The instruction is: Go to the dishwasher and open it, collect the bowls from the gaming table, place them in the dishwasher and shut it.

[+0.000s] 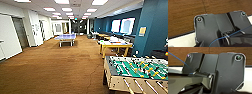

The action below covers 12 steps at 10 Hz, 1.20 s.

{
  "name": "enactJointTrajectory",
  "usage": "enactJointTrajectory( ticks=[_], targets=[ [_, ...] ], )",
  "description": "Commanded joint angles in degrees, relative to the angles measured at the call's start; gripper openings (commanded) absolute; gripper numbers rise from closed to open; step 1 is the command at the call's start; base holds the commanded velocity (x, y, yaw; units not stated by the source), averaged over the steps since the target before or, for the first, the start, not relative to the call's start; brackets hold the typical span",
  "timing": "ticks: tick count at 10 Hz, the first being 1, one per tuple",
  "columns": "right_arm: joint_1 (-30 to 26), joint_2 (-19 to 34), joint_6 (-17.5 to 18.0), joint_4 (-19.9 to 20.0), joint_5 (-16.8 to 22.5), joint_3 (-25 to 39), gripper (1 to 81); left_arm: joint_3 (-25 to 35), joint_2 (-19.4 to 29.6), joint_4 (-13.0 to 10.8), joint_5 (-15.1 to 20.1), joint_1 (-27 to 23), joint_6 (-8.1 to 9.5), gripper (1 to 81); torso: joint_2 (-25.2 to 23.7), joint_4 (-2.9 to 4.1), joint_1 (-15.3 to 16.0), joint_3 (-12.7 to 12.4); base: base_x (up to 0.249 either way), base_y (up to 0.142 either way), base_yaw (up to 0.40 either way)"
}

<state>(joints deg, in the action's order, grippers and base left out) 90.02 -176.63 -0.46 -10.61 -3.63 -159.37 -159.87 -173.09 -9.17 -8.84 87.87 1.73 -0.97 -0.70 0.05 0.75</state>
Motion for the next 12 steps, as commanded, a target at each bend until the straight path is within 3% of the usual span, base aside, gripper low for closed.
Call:
enactJointTrajectory(
  ticks=[1, 12],
  targets=[
    [-2.8, 0.2, -0.2, -0.5, 2.7, -0.1, 81.1, 0.3, -0.3, 0.2, 2.3, -2.8, 0.11, 81.1, 0.0, 0.00, 0.0, 0.0, 0.132, 0.000, 0.000],
    [-2.7, 0.1, -0.2, -0.5, 2.7, -0.1, 81.1, 0.3, -0.4, 0.2, 2.3, -2.8, 0.11, 81.1, 0.0, 0.00, 0.0, 0.0, 0.145, 0.000, 0.000]
  ],
)
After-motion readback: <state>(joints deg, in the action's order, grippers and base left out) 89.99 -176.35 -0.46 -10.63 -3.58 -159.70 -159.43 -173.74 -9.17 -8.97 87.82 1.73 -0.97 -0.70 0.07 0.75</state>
